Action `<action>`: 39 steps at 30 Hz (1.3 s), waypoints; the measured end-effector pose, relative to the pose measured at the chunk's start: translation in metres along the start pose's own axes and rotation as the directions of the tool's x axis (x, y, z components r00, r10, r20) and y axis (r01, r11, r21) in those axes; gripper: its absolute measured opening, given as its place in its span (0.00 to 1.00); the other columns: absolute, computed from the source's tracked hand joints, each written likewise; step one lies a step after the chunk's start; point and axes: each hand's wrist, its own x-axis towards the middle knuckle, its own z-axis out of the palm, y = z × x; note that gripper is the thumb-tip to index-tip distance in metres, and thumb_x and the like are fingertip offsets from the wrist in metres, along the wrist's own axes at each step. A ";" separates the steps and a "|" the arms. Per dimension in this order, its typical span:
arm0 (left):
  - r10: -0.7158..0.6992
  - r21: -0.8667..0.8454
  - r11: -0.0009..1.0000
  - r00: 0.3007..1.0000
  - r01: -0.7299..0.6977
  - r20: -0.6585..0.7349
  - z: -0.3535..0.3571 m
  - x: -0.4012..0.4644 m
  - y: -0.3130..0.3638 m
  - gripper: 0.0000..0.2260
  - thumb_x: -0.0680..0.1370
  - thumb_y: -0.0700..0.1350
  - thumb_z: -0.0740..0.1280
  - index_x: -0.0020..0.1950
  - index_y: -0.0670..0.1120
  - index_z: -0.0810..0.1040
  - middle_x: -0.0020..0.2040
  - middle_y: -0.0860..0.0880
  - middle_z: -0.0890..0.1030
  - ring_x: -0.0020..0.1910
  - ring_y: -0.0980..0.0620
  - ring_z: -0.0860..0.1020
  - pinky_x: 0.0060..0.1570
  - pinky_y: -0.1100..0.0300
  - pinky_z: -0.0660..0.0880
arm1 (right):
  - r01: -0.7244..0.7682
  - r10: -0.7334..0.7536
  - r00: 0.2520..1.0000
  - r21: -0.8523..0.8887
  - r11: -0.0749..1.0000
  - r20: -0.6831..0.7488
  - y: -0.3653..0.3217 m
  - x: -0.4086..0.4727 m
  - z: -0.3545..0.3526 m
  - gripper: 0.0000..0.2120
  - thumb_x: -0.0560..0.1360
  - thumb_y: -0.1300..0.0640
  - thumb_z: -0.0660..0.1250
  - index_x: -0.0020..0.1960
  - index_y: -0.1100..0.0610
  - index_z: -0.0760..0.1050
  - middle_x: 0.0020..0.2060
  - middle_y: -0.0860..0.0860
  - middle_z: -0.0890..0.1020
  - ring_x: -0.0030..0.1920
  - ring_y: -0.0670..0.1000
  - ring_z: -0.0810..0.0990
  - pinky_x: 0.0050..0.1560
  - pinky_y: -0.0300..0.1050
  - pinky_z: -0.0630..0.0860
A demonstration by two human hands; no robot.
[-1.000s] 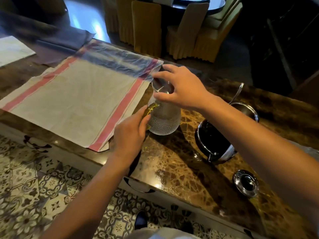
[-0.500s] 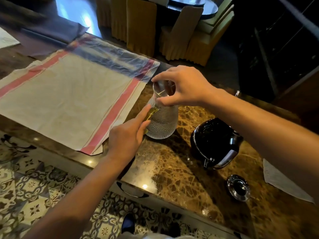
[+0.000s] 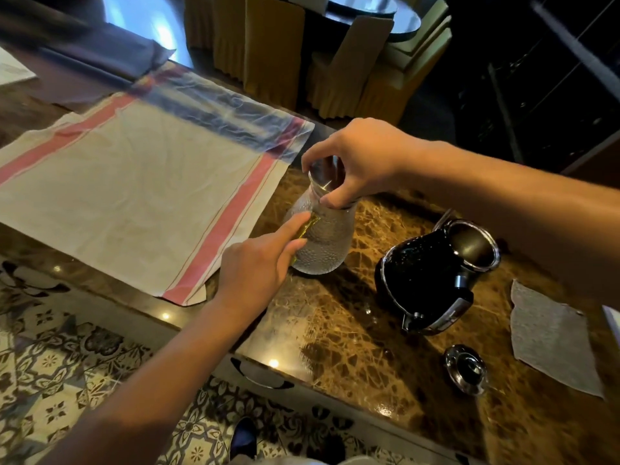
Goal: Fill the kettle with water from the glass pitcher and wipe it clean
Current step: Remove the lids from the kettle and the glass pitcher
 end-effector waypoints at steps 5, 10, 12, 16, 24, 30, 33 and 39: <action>-0.020 -0.058 0.998 0.999 0.022 0.041 0.002 -0.004 -0.002 0.21 0.84 0.56 0.59 0.77 0.56 0.72 0.31 0.55 0.79 0.24 0.55 0.73 0.22 0.56 0.71 | 0.025 -0.035 0.992 -0.084 0.996 -0.119 -0.004 -0.010 0.013 0.28 0.68 0.29 0.66 0.64 0.39 0.75 0.50 0.45 0.84 0.43 0.48 0.80 0.37 0.42 0.73; 0.005 -0.037 0.999 0.999 -0.003 0.045 -0.003 0.001 -0.005 0.20 0.83 0.54 0.64 0.75 0.54 0.76 0.27 0.52 0.76 0.21 0.53 0.70 0.20 0.56 0.71 | -0.016 0.001 0.991 -0.115 0.993 -0.133 -0.010 -0.012 0.016 0.26 0.70 0.32 0.68 0.64 0.42 0.75 0.50 0.46 0.83 0.42 0.46 0.75 0.37 0.42 0.72; -0.005 -0.044 0.999 0.998 0.008 0.057 -0.003 0.000 -0.007 0.20 0.83 0.55 0.64 0.76 0.55 0.74 0.28 0.52 0.77 0.22 0.52 0.71 0.21 0.54 0.73 | -0.064 0.068 0.990 0.034 0.997 -0.127 -0.007 -0.015 0.017 0.24 0.70 0.35 0.71 0.62 0.42 0.77 0.46 0.43 0.82 0.41 0.45 0.79 0.38 0.41 0.75; -0.028 -0.062 0.998 0.996 0.033 0.079 -0.004 0.000 -0.013 0.21 0.84 0.57 0.60 0.77 0.59 0.71 0.29 0.52 0.78 0.23 0.52 0.72 0.23 0.51 0.75 | -0.197 0.539 0.833 0.843 0.501 -0.126 0.013 -0.042 0.022 0.14 0.76 0.51 0.73 0.61 0.49 0.81 0.42 0.43 0.84 0.44 0.46 0.86 0.45 0.50 0.85; 0.010 -0.112 0.994 0.998 -0.002 0.068 0.001 0.000 0.001 0.21 0.83 0.56 0.61 0.75 0.53 0.75 0.27 0.55 0.74 0.21 0.57 0.66 0.20 0.60 0.66 | -0.050 0.686 0.722 0.981 0.187 -0.094 0.005 -0.086 0.023 0.17 0.80 0.55 0.70 0.67 0.55 0.74 0.51 0.52 0.82 0.48 0.52 0.87 0.41 0.56 0.85; -0.002 -0.152 0.988 0.990 0.024 0.143 -0.001 0.002 -0.001 0.21 0.84 0.56 0.61 0.76 0.54 0.71 0.34 0.53 0.81 0.26 0.56 0.75 0.23 0.57 0.74 | 0.101 0.671 0.740 0.978 -0.185 0.050 -0.033 -0.107 0.023 0.25 0.81 0.42 0.62 0.68 0.60 0.73 0.60 0.63 0.81 0.57 0.64 0.85 0.52 0.65 0.83; -0.011 -0.154 0.987 0.984 0.039 0.178 -0.003 0.004 0.003 0.19 0.85 0.54 0.60 0.75 0.50 0.71 0.34 0.57 0.75 0.26 0.60 0.71 0.23 0.62 0.69 | 0.165 0.669 0.733 0.920 -0.356 0.127 -0.047 -0.126 0.029 0.30 0.80 0.38 0.60 0.70 0.60 0.73 0.63 0.63 0.82 0.62 0.66 0.83 0.52 0.61 0.83; -0.075 -0.199 0.974 0.982 0.110 0.176 0.003 -0.005 0.018 0.18 0.85 0.45 0.63 0.75 0.47 0.70 0.43 0.59 0.74 0.31 0.64 0.69 0.30 0.70 0.62 | 0.217 0.643 0.758 0.888 -0.406 0.108 -0.062 -0.156 0.049 0.19 0.81 0.47 0.63 0.65 0.57 0.76 0.67 0.68 0.75 0.69 0.72 0.74 0.64 0.70 0.76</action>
